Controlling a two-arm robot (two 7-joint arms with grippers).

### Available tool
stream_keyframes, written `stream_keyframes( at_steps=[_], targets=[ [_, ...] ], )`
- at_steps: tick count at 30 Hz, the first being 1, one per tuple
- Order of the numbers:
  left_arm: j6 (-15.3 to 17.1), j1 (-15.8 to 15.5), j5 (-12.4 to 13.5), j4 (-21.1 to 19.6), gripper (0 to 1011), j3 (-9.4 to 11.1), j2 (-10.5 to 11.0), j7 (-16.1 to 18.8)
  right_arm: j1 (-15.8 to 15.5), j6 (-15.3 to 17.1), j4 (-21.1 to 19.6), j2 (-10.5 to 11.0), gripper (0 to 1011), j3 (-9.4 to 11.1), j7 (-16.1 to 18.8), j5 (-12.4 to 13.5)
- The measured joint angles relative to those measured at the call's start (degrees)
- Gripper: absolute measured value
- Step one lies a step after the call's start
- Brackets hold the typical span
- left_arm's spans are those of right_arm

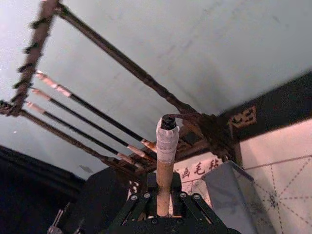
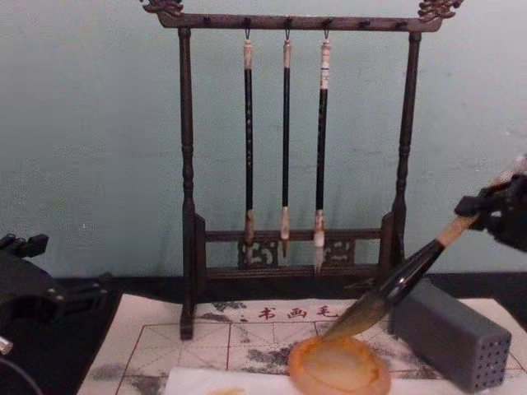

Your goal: Pick up the brush from the inkstone, write on the paper, then place the brush back to its original position.

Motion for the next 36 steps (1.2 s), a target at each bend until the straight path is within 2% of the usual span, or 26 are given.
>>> stream_keyframes(
  at_steps=[4, 16, 36],
  targets=[
    [0.0, 0.0, 0.0, 0.0, 1001, 0.0, 0.0, 0.0, 1.1, 0.45, 2.19, -1.0, 187, -0.52, -1.67, 1.54],
    [0.0, 0.0, 0.0, 0.0, 1001, 0.0, 0.0, 0.0, 3.39, 0.09, 6.63, -2.17, 187, -2.04, -3.83, 3.59],
    [0.0, 0.0, 0.0, 0.0, 1001, 0.0, 0.0, 0.0, 5.16, -2.62, 9.79, -1.99, 187, -4.42, -5.55, 5.56]
  ],
)
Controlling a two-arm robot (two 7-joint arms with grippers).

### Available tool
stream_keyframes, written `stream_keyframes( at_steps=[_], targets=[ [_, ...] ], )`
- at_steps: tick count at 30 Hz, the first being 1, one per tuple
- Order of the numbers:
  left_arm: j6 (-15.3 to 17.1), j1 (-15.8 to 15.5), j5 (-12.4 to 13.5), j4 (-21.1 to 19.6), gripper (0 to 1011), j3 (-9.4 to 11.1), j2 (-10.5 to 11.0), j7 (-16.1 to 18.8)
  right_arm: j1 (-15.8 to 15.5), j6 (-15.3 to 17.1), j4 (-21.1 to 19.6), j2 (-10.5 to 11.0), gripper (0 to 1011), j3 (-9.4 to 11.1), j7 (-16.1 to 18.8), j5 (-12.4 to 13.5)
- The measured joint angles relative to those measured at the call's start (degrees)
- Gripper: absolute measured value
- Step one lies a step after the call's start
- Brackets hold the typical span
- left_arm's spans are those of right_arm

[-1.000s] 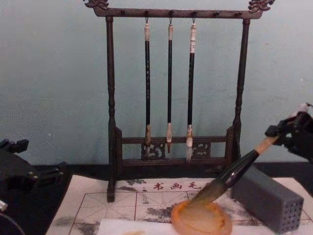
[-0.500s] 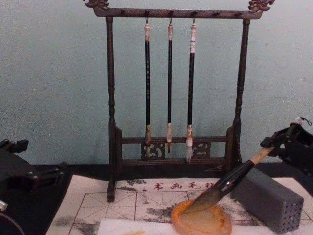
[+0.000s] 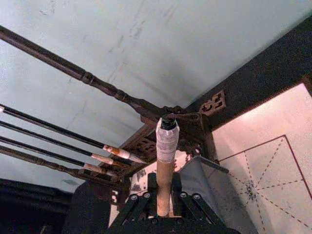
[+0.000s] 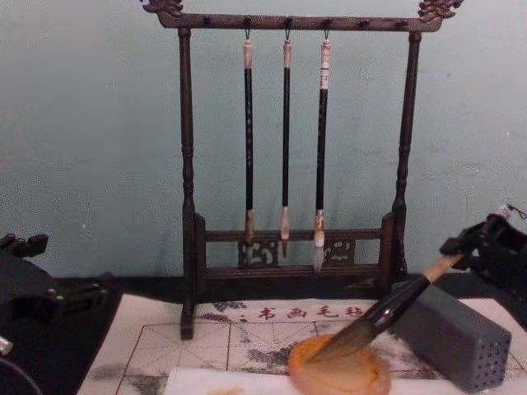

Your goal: Pick up the brush from the inkstone, write on the paper, then place the brush back to its original position.

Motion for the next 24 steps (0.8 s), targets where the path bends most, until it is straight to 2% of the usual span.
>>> stream_keyframes(
  at_steps=[24],
  targets=[
    [0.0, 0.0, 0.0, 0.0, 1001, 0.0, 0.0, 0.0, 1.08, -2.57, 1.22, 1.02, 187, -3.12, -1.07, 1.99]
  ],
)
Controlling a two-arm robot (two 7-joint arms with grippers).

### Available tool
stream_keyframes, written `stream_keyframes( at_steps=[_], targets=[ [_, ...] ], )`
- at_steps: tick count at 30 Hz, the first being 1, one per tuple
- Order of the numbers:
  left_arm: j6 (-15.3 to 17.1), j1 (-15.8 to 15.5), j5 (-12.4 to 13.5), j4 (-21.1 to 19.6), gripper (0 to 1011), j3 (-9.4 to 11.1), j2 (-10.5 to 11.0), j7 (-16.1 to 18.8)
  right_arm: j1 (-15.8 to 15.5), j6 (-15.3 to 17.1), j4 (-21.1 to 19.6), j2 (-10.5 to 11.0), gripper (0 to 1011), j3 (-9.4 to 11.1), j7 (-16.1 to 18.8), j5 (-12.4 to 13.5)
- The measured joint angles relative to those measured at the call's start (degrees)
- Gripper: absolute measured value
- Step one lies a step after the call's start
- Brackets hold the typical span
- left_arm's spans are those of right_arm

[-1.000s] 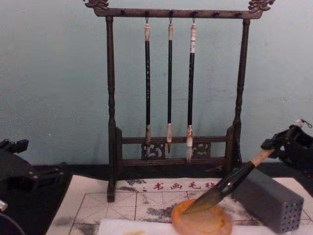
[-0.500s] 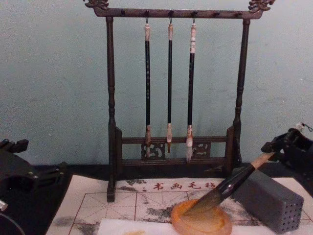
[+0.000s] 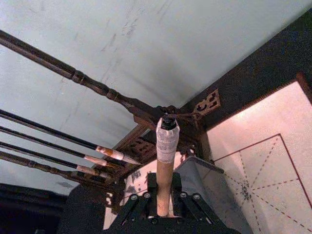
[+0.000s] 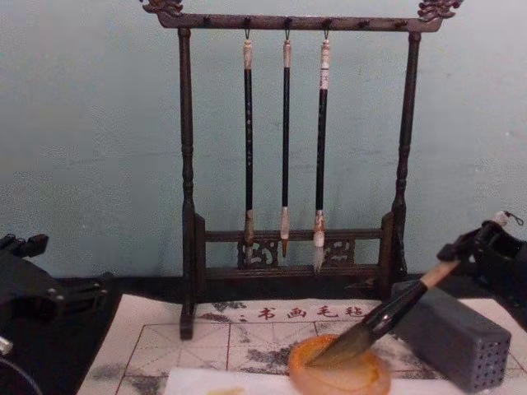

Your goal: Pick up the brush from the inkstone, write on the paper, then place the brush back to its original position.

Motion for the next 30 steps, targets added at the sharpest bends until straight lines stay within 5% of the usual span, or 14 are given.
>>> stream_keyframes(
  at_steps=[19, 30],
  targets=[
    [0.0, 0.0, 0.0, 0.0, 1001, 0.0, 0.0, 0.0, 0.06, -0.09, -0.03, 0.02, 189, -0.05, -0.05, -0.01],
    [0.0, 0.0, 0.0, 0.0, 1001, 0.0, 0.0, 0.0, 0.0, -0.01, -0.05, -0.02, 521, 0.02, 0.02, -0.02]
  ],
)
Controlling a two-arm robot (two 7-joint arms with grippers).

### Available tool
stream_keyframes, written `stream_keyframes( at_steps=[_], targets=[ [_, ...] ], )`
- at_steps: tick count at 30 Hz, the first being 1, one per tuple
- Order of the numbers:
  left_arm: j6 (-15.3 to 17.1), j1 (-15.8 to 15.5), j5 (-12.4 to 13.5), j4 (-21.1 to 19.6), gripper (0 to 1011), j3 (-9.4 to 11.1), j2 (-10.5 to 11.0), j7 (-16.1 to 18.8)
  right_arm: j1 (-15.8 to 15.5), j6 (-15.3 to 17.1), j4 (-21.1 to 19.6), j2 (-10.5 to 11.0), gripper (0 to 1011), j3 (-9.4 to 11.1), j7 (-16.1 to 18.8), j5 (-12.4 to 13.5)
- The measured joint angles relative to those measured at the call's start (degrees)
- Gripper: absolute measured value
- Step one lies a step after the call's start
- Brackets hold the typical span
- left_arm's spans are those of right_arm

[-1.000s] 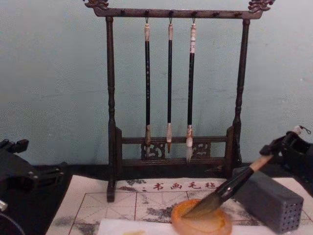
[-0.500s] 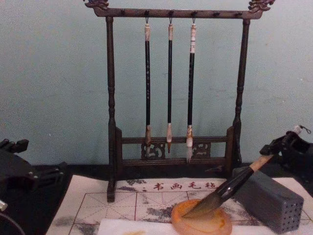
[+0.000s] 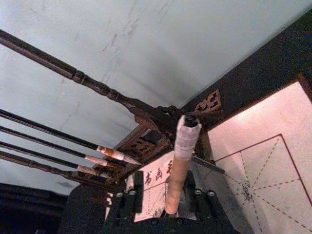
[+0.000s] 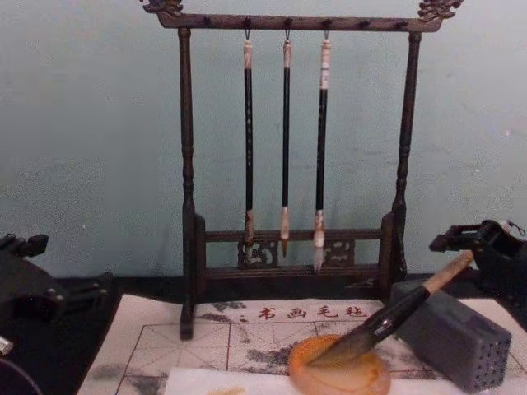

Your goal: Pick up the brush from the inkstone, write on the paper, then place the brush back to its original position.

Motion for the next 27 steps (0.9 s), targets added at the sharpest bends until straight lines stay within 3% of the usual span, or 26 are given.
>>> stream_keyframes(
  at_steps=[17, 27],
  targets=[
    [0.0, 0.0, 0.0, 0.0, 1001, 0.0, 0.0, 0.0, -0.04, 0.07, 0.0, 0.0, 999, 0.04, 0.01, -0.03],
    [0.0, 0.0, 0.0, 0.0, 1001, 0.0, 0.0, 0.0, -0.81, -0.57, -1.02, 1.19, 1002, -0.41, 0.48, 0.09]
  ],
)
